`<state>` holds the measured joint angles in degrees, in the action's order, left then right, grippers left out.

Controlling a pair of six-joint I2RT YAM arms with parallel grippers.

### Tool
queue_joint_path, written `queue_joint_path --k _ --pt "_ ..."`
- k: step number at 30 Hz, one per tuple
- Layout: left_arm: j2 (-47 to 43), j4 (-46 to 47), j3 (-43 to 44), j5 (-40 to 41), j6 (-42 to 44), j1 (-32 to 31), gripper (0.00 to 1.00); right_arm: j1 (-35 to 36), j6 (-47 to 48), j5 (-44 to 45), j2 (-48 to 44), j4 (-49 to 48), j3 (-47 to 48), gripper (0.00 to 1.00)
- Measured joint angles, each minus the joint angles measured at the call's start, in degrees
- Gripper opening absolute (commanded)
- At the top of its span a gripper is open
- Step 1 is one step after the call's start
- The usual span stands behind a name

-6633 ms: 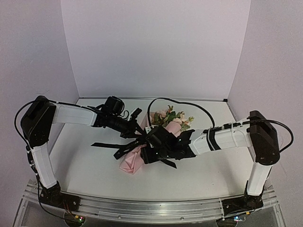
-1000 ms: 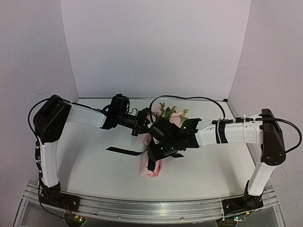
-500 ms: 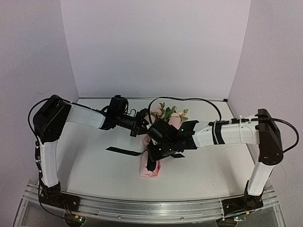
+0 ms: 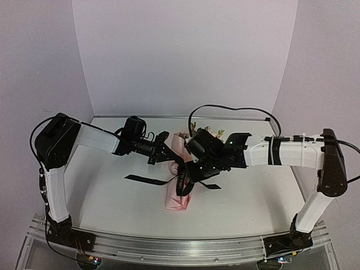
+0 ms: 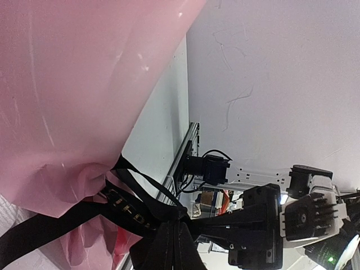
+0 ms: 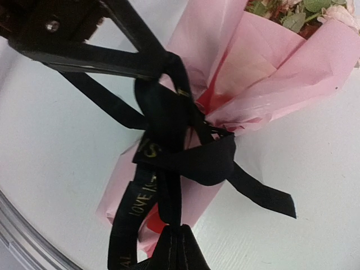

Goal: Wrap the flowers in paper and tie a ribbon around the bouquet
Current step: Tie the half-tied ribbon around the folded bouquet.

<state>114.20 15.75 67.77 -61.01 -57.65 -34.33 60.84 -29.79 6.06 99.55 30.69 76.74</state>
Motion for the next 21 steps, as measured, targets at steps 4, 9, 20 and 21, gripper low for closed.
queue_joint_path --k 4,9,20,21 --pt "-1.0 -0.6 -0.8 1.1 1.2 0.5 0.0 -1.1 1.6 0.1 0.0 3.2 0.0 0.0" --pt "-2.4 -2.1 -2.1 3.0 3.4 1.0 0.0 -2.1 5.1 0.2 0.0 5.7 0.0 0.0" --pt "-3.2 -4.9 -7.4 9.5 5.8 2.6 0.0 -4.6 10.1 0.6 0.0 6.9 -0.5 0.0" --pt "-3.2 -5.0 -7.5 9.9 5.9 2.7 0.0 -5.1 10.4 0.6 0.1 7.0 -0.5 0.0"
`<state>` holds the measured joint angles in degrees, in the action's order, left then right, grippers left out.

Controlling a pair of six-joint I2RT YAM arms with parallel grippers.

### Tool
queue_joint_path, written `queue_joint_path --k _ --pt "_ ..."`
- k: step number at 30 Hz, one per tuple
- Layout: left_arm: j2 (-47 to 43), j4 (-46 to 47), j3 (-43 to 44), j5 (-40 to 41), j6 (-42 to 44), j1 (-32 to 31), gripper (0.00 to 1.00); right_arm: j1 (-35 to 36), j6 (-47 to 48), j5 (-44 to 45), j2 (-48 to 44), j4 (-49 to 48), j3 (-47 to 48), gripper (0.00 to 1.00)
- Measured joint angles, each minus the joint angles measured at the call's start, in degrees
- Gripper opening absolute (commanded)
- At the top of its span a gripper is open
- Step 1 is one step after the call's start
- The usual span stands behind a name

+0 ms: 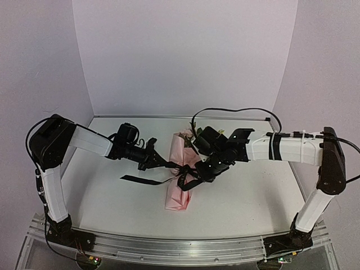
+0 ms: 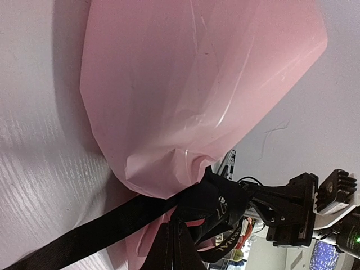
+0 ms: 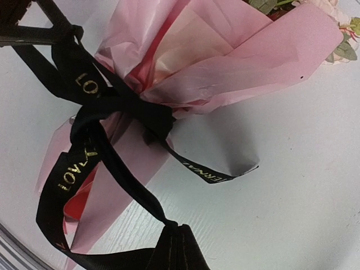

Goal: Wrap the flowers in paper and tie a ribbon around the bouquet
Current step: Tie the half-tied ribbon around the folded bouquet.

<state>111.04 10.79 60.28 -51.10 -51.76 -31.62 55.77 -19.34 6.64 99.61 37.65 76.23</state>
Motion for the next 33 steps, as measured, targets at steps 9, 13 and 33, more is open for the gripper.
queue_joint_path --k 9,13,33 --pt "-0.4 -0.8 -0.1 3.1 1.3 0.1 0.0 -3.9 1.8 -0.7 1.8 0.0 0.0 0.0" --pt "-0.5 -1.9 -0.1 5.6 2.3 0.1 0.0 -4.7 2.3 -0.7 4.1 -0.1 -0.1 0.0" --pt "-1.5 -5.2 -0.1 8.9 5.5 -1.4 0.0 -9.6 3.3 -3.7 4.8 -2.6 -0.7 0.23"
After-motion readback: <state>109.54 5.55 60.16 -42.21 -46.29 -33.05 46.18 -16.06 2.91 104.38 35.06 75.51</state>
